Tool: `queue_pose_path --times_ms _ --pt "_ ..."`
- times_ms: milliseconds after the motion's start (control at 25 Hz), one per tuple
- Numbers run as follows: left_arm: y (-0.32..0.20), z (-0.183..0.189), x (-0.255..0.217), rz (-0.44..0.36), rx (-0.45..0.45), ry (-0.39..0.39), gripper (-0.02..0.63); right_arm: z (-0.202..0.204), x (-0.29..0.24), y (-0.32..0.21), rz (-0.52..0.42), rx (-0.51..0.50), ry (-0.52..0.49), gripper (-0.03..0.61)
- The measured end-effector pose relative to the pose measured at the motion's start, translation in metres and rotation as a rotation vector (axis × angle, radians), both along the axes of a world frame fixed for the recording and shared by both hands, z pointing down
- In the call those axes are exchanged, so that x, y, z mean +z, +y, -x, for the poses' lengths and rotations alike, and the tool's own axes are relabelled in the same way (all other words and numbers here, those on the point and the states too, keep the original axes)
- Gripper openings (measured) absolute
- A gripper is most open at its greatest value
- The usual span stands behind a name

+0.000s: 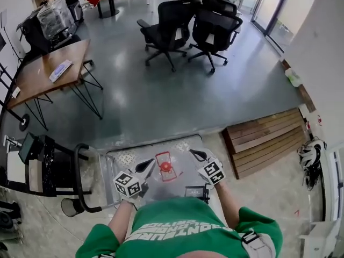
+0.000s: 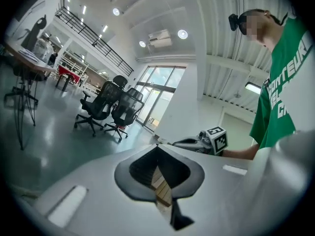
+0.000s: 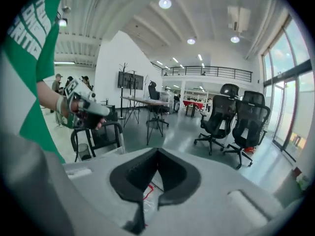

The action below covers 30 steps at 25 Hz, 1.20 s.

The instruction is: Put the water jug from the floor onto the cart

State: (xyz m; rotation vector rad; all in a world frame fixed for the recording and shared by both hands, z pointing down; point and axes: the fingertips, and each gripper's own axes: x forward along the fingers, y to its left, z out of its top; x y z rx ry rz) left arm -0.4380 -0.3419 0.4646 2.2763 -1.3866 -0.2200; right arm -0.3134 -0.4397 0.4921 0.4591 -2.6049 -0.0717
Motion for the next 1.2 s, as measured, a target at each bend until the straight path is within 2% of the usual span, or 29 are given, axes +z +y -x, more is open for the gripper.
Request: queue_pose_path --times_ms 160,520,680,960,1200 --pt "-0.005 -0.019 -0.006 -0.026 0.044 -0.017 0.015 -0.004 -0.012 0.014 0.005 -0.039 -0.056 -0.006" --pt "-0.012 -0.027 -0.019 -0.057 0.049 -0.020 0.015 -0.017 -0.036 0.008 0.005 0.015 -0.147 -0.006" --pt "-0.014 -0.023 -0.017 -0.050 0.031 -0.016 0.015 -0.011 -0.042 0.011 -0.005 0.006 -0.161 -0.006" --pt "-0.019 -0.029 -0.033 -0.090 0.024 0.002 0.015 -0.005 -0.047 0.010 0.003 -0.002 -0.179 -0.006" --pt "-0.023 -0.017 -0.037 -0.098 -0.001 0.007 0.015 0.017 -0.051 0.012 -0.016 -0.055 -0.144 -0.006"
